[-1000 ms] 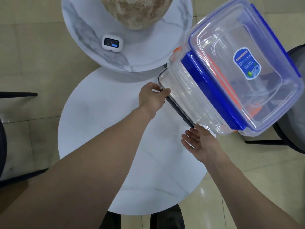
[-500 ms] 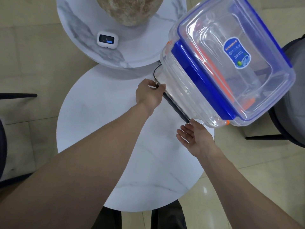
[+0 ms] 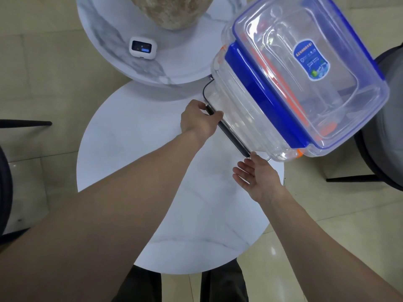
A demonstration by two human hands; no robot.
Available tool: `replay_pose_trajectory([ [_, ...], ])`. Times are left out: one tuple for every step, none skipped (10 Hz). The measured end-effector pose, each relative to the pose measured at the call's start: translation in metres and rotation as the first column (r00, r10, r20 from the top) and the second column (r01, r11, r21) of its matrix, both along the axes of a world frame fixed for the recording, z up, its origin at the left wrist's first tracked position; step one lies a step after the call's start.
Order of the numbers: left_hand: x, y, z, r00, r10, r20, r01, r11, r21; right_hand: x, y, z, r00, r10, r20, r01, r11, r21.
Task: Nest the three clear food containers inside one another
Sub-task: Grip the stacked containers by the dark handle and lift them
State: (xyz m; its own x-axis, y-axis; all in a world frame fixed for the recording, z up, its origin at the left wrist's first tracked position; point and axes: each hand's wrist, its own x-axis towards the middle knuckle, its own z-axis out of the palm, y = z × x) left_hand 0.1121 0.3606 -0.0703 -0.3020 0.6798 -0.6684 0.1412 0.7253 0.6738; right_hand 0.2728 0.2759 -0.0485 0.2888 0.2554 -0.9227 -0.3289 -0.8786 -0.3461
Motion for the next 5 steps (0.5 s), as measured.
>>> replay_pose_trajectory([
  [0.005,-0.005,0.001,1.0,-0.02,-0.007,0.02,1.0,-0.004,-0.001,0.0,0.0,0.999,0.013,0.039,-0.013,1.0,0.007],
  [0.006,-0.011,0.003,0.999,-0.028,-0.036,0.028,0.999,-0.019,-0.003,-0.003,-0.001,0.993,0.07,0.1,-0.072,0.997,0.011],
  [0.003,-0.02,0.007,0.996,-0.052,-0.069,0.048,0.998,-0.051,-0.006,-0.003,0.001,0.989,0.083,0.119,-0.087,0.996,0.024],
  [-0.002,-0.038,0.002,0.99,-0.098,-0.105,0.092,0.994,-0.063,-0.007,-0.006,0.002,0.99,0.097,0.105,-0.1,0.994,0.03],
  [-0.012,-0.065,-0.005,0.987,-0.098,-0.128,0.084,0.991,-0.105,-0.011,-0.012,0.006,0.99,0.105,0.095,-0.109,0.993,0.04],
])
